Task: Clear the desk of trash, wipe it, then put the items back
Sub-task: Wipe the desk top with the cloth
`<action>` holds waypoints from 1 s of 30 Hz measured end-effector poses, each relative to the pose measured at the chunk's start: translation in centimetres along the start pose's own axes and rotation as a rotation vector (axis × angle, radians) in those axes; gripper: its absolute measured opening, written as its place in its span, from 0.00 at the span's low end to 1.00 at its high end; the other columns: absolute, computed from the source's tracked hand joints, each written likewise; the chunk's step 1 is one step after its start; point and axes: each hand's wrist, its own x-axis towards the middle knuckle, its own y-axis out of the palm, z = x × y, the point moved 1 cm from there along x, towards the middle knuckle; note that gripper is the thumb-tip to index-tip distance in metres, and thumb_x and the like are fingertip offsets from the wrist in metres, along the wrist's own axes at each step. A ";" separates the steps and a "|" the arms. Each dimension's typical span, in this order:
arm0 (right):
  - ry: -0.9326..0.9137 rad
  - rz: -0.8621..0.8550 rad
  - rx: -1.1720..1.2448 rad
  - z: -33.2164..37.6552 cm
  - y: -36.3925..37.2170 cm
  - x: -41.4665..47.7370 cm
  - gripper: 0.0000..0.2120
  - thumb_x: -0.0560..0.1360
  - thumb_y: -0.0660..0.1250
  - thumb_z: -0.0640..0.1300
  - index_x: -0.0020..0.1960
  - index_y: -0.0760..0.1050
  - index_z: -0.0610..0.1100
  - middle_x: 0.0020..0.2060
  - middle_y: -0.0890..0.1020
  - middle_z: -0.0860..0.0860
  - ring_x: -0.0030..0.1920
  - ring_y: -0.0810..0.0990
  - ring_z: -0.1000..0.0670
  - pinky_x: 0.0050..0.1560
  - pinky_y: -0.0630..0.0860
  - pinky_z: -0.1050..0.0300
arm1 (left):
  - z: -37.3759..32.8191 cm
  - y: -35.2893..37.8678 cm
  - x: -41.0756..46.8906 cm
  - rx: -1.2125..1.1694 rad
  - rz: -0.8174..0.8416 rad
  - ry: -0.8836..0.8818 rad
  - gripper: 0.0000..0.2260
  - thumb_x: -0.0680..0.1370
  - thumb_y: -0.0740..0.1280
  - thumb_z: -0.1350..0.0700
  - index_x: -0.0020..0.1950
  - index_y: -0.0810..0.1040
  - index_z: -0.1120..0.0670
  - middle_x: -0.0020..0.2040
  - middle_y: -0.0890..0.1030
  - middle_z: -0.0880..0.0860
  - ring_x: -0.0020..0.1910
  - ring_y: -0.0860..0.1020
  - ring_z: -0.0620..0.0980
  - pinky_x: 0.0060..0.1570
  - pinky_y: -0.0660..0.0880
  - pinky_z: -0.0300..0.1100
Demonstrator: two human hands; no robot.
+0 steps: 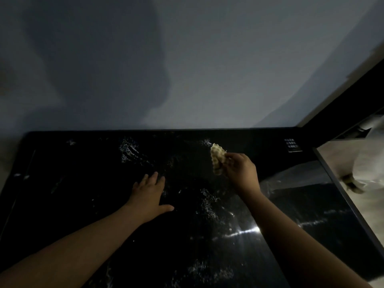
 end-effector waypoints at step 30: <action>-0.142 0.335 -0.008 -5.1 13.0 18.4 0.19 0.80 0.61 0.45 0.71 0.70 0.49 0.71 0.69 0.48 0.70 0.68 0.47 0.70 0.63 0.55 | -0.3 2.6 11.4 0.022 -0.030 -0.147 0.57 0.62 0.65 0.25 0.75 0.30 0.43 0.72 0.23 0.53 0.72 0.27 0.63 0.69 0.36 0.67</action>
